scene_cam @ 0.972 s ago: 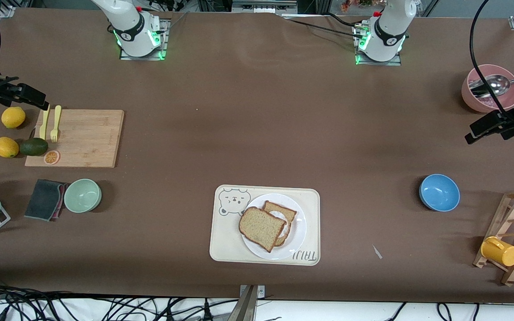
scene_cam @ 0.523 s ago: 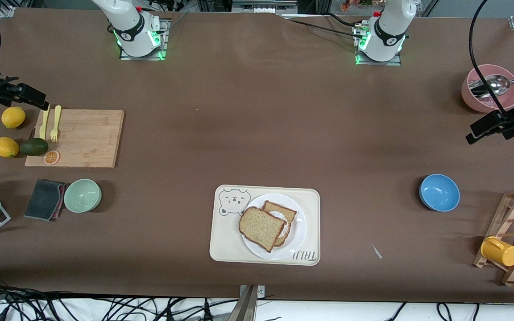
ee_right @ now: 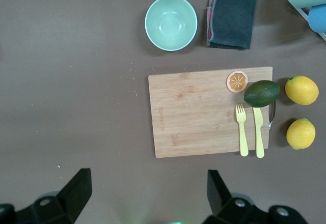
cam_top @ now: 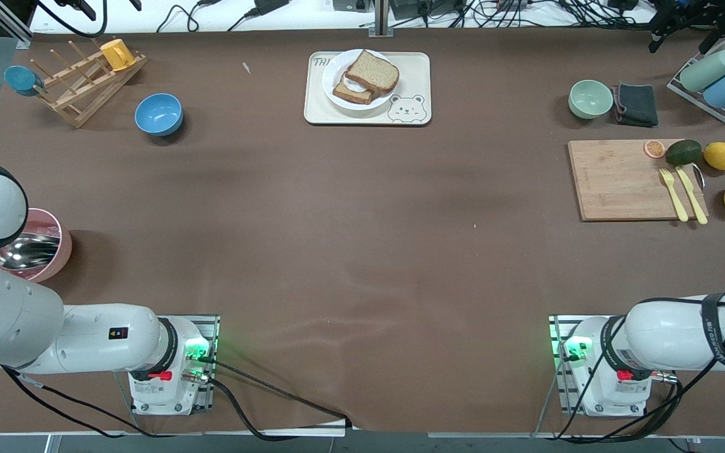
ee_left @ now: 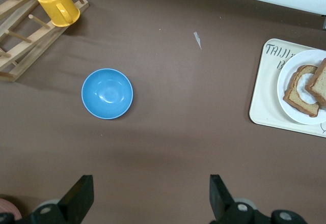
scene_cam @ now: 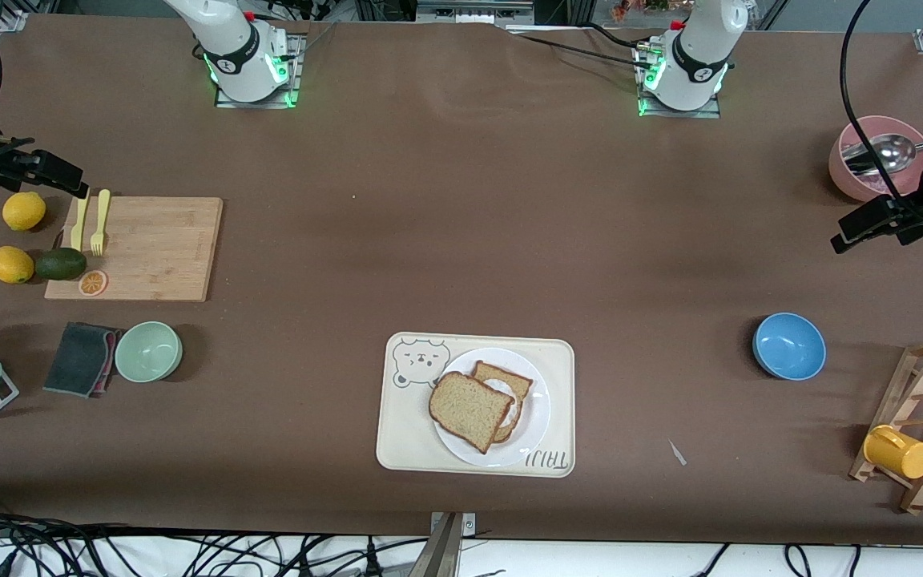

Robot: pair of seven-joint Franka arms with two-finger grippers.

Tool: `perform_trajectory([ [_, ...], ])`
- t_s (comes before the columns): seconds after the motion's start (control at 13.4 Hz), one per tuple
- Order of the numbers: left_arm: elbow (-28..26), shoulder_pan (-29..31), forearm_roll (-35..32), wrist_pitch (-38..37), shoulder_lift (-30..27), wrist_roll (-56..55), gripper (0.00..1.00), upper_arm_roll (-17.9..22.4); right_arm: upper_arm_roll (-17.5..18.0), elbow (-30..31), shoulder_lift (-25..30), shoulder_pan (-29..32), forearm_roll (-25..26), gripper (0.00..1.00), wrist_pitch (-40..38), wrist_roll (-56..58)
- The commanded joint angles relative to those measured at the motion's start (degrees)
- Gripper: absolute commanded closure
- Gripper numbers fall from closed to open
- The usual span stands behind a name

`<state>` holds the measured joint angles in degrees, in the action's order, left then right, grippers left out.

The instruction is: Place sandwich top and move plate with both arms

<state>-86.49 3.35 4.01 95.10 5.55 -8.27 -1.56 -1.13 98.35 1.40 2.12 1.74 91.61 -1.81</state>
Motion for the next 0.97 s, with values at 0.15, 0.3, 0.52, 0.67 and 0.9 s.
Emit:
perform_trajectory([
  [0.15, 0.70, -0.54, -2.69, -1.67, -0.45, 0.45, 0.00, 0.07, 0.25, -1.23, -0.44, 0.26, -0.78, 0.00, -0.47, 0.06],
  [0.3, 0.53, -0.54, -4.26, -1.76, -0.45, 0.36, 0.00, -0.02, 0.25, -1.23, -0.35, 0.26, -0.86, 0.00, -0.47, 0.06],
  [0.52, 0.44, -0.54, -4.36, -1.93, -0.45, 0.45, 0.00, 0.16, 0.34, -1.23, -0.44, 0.17, -1.22, 0.00, -0.47, -0.21],
  [0.67, 0.53, -0.54, -4.45, -1.93, -0.45, 0.45, 0.00, 0.16, 0.25, -1.23, -0.44, 0.26, -1.22, 0.00, -0.38, -0.21],
  [0.9, 0.53, -0.54, -4.45, -2.02, -0.45, 0.36, 0.00, 0.16, 0.25, -1.23, -0.44, 0.26, -1.22, 0.00, -0.38, -0.21],
])
